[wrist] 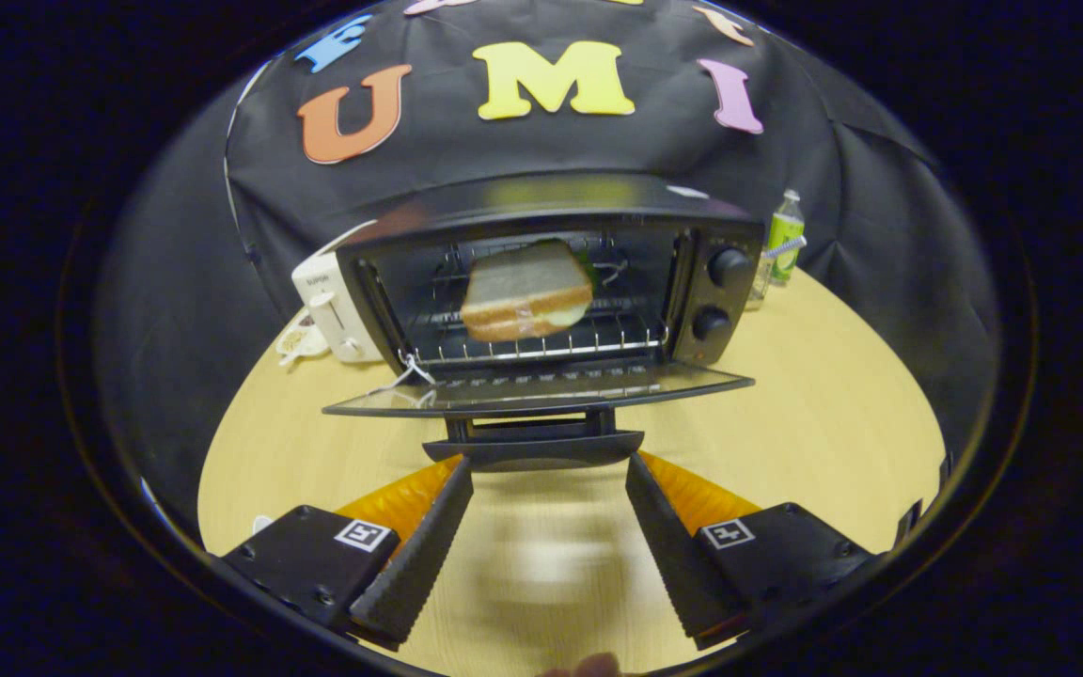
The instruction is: Open the toaster oven, put the food inside, and close the toaster oven door.
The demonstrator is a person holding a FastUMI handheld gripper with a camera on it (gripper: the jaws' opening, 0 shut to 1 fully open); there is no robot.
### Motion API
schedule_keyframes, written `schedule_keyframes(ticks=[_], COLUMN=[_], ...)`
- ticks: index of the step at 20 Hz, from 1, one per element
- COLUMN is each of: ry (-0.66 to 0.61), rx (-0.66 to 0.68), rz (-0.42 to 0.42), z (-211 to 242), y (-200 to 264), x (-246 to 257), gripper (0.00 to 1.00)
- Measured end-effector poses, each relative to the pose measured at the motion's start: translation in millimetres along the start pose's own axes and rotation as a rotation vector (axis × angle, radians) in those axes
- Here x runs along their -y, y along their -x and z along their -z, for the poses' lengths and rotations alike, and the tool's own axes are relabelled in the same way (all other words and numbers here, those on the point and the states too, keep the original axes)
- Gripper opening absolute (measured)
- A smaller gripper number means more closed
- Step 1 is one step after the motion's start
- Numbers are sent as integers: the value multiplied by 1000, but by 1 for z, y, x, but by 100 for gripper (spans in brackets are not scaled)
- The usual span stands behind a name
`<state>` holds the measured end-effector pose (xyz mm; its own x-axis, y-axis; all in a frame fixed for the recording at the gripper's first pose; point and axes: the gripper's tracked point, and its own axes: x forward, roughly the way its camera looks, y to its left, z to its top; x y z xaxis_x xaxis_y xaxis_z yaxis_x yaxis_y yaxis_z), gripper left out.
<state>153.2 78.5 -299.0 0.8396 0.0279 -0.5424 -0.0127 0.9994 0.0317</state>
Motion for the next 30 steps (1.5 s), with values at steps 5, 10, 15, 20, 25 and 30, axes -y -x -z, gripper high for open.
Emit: schedule_keyframes(ticks=[5,10,15,20,25,30], ry=[12,25,58,54,31,28], rx=[90,156,275,402,477,499], rz=[-16,-40,-68,-96,-101,-86], z=[-47,-84,-121,-152,-166,-150], y=[12,37,111,197,265,308], x=[-6,-6,-9,-10,-5,3], gripper=[100,100,100,100,100,100])
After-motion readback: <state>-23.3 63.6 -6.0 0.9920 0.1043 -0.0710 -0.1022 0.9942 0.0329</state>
